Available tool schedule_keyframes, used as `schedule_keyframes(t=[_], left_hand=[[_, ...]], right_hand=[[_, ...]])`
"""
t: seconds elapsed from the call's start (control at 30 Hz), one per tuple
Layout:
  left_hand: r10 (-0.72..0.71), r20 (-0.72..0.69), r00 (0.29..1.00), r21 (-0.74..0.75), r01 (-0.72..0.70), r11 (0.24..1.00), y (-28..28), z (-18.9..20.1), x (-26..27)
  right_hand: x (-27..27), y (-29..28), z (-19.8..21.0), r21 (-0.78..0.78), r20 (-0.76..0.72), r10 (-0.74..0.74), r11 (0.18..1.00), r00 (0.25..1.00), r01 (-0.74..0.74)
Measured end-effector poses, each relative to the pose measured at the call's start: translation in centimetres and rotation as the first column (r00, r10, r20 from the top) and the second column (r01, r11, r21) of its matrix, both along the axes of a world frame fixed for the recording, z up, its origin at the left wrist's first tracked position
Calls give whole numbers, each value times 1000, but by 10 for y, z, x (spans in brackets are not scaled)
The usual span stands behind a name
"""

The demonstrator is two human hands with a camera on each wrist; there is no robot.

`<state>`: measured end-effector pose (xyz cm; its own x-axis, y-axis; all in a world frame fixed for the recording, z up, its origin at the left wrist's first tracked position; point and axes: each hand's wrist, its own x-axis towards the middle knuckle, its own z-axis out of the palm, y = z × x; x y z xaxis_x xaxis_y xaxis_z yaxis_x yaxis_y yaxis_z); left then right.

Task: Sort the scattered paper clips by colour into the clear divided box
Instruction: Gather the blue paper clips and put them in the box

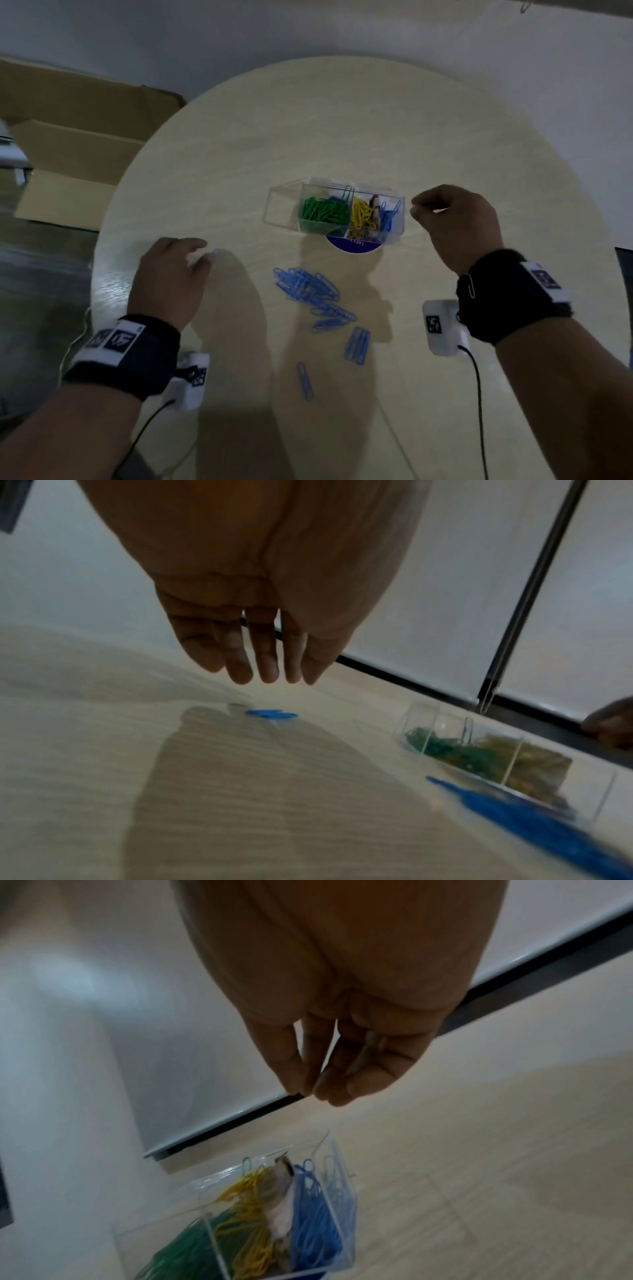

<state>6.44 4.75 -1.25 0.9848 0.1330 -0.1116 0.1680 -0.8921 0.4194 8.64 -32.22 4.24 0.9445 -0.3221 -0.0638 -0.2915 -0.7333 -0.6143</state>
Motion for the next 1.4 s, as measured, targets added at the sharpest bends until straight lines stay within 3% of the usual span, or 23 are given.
schedule_keyframes(t=[0.1,0.2,0.27,0.47,0.63,0.77,1.0,1.1,1.27,1.4], left_hand=[[-123,-70,990,144,132,981,5,-10,7],[-142,-38,989,115,146,983,2,-13,3],[-135,-48,990,100,140,985,-1,-13,1],[-251,-159,955,53,263,963,-14,-11,-8],[-443,-49,895,-164,430,888,-59,-2,-7],[-588,-59,807,-98,581,808,-73,-7,-2],[-511,-109,852,-110,501,858,-58,-9,-16],[-486,-74,871,-117,477,871,-52,-12,-26],[-560,-85,824,-22,560,828,-53,-12,-38],[-535,-51,843,-34,534,845,-55,-11,-46]], right_hand=[[-28,16,-4,-70,-125,94,992,988,-104],[-84,44,-33,-80,-397,197,966,897,-247],[-116,62,-50,-82,-458,237,948,857,-306],[-142,73,-66,-130,-242,241,952,940,-277],[-134,73,-69,-64,-195,241,964,951,-258],[-112,72,-67,-27,-173,204,977,964,-211],[-74,73,-57,81,-176,186,981,967,-174],[-71,68,-54,26,-159,147,989,976,-145],[-90,83,-55,-190,-370,289,907,883,-376],[-106,93,-65,-185,-252,396,876,883,-446]])
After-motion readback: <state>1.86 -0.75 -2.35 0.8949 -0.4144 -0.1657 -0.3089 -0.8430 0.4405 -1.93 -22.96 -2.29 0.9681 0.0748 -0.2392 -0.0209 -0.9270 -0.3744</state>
